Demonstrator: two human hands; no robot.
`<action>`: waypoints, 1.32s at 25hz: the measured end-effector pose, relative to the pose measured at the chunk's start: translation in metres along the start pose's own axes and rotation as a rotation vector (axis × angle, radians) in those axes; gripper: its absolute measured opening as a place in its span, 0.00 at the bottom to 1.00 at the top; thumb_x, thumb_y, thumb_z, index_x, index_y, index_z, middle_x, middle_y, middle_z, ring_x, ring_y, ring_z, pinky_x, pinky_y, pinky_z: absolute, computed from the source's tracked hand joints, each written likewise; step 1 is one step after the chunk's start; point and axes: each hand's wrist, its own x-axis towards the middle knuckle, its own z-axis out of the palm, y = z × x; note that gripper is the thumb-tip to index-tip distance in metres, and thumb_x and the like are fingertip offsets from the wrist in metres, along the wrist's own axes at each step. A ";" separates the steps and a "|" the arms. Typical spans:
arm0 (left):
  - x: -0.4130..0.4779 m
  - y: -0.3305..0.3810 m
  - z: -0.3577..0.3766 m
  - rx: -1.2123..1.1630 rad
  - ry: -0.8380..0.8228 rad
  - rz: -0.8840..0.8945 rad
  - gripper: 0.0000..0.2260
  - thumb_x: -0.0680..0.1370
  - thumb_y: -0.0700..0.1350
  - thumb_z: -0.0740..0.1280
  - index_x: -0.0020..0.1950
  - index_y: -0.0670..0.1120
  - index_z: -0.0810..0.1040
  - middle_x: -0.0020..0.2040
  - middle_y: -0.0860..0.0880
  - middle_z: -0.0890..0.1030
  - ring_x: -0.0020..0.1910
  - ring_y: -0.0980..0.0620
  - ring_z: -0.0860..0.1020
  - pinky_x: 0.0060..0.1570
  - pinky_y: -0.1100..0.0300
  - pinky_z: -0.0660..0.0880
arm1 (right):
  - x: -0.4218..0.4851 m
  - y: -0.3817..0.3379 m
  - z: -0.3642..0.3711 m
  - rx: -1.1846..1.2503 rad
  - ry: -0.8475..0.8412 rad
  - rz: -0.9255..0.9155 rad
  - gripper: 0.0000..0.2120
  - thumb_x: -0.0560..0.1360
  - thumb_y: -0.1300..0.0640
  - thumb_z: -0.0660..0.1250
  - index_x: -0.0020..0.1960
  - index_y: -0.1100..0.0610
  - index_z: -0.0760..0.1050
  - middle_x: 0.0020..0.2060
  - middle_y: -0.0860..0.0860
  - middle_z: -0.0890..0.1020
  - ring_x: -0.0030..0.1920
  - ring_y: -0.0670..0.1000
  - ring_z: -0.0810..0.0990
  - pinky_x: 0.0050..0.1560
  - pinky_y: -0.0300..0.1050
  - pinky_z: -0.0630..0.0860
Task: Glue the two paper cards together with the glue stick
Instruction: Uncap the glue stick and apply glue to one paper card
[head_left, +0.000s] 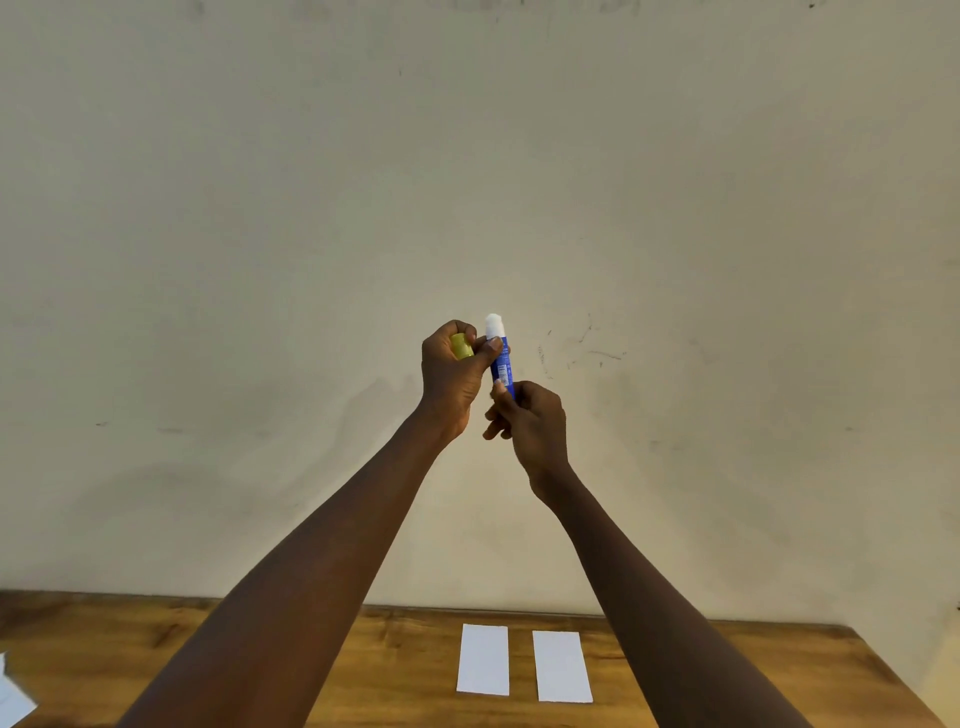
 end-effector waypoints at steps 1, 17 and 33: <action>0.000 0.001 0.000 0.014 -0.013 0.007 0.13 0.72 0.35 0.67 0.34 0.48 0.66 0.41 0.42 0.76 0.47 0.41 0.78 0.39 0.68 0.77 | -0.001 -0.002 -0.001 0.055 -0.054 0.035 0.13 0.78 0.57 0.56 0.42 0.63 0.75 0.29 0.52 0.78 0.21 0.41 0.76 0.29 0.34 0.70; -0.011 0.034 0.002 0.017 -0.076 0.091 0.13 0.73 0.35 0.67 0.34 0.47 0.65 0.42 0.43 0.77 0.41 0.46 0.77 0.30 0.71 0.76 | -0.003 -0.025 -0.012 0.272 -0.255 0.053 0.14 0.80 0.53 0.49 0.52 0.57 0.72 0.35 0.46 0.83 0.33 0.45 0.82 0.37 0.35 0.74; -0.013 0.035 0.002 -0.038 -0.007 0.101 0.13 0.72 0.34 0.67 0.34 0.46 0.65 0.34 0.49 0.74 0.41 0.46 0.76 0.34 0.74 0.75 | -0.002 -0.030 -0.018 0.137 -0.068 -0.040 0.26 0.73 0.55 0.65 0.69 0.54 0.60 0.45 0.56 0.81 0.35 0.48 0.81 0.37 0.33 0.76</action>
